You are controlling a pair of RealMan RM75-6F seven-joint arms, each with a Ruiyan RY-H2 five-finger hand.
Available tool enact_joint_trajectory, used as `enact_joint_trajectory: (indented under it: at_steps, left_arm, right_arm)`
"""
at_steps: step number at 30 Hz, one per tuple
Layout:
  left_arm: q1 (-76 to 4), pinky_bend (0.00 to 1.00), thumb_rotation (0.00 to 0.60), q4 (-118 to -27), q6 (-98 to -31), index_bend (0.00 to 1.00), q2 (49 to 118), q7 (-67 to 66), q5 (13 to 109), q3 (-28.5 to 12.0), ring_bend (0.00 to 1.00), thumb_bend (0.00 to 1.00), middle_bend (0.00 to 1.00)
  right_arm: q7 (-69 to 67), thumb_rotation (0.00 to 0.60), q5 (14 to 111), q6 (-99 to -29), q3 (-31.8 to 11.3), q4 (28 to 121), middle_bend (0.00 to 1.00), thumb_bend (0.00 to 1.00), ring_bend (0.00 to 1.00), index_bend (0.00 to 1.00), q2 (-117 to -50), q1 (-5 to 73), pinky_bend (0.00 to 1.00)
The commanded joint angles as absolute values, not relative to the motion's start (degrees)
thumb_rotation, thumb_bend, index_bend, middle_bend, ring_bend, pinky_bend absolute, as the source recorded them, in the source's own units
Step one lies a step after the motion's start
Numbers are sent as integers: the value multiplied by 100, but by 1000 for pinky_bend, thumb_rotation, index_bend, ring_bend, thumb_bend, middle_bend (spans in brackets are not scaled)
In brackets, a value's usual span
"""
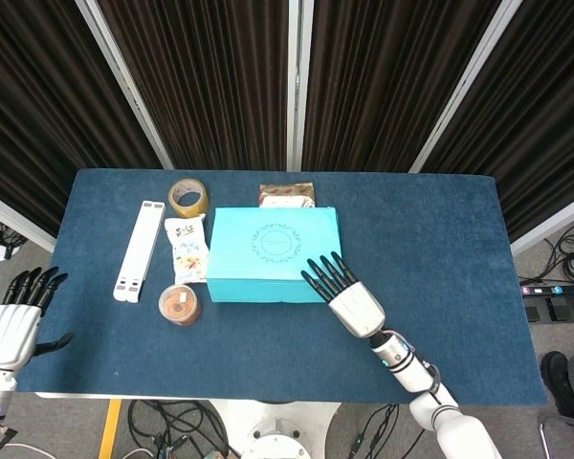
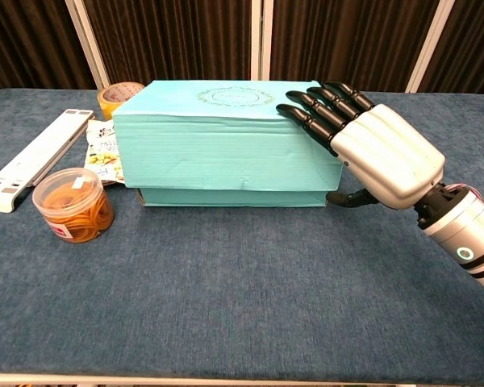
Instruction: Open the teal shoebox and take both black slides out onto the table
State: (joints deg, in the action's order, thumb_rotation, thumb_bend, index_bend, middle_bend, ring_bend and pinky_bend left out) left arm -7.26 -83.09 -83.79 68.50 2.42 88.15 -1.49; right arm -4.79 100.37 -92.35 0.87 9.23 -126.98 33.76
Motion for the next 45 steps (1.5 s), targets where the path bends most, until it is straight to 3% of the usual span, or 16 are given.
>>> enact_joint_trajectory:
  at_steps: [1, 18, 32, 39, 45]
  left_arm:
    - [-735, 63, 600, -8257, -8412, 110, 6881, 252, 8841, -159, 0, 119, 60]
    - [-757, 63, 600, -8268, -8459, 110, 6870, 341, 8903, -150, 0, 119, 60]
    - [-790, 63, 600, -8347, -8385, 110, 6824, 394, 8902, -119, 0, 119, 61]
    - [-814, 63, 600, -8356, -8297, 110, 6815, 413, 8906, -74, 0, 118, 61]
    - [-839, 63, 600, -8327, -8170, 110, 6815, 454, 8869, -33, 0, 118, 60]
  right_arm:
    - [-493, 600, 9991, -9191, 98, 911, 0, 5, 0, 0, -12702, 3403, 0]
    - [-544, 600, 9727, -9706, -19, 1099, 0, 20, 0, 0, -12602, 3702, 0]
    - [-331, 600, 9627, -10013, -176, 1739, 0, 23, 0, 0, -12147, 4174, 0]
    - [-35, 600, 9464, -9552, -464, 2677, 0, 23, 0, 0, -11598, 4637, 0]
    - [456, 600, 9279, -8750, -766, 4076, 0, 22, 0, 0, -10818, 5073, 0]
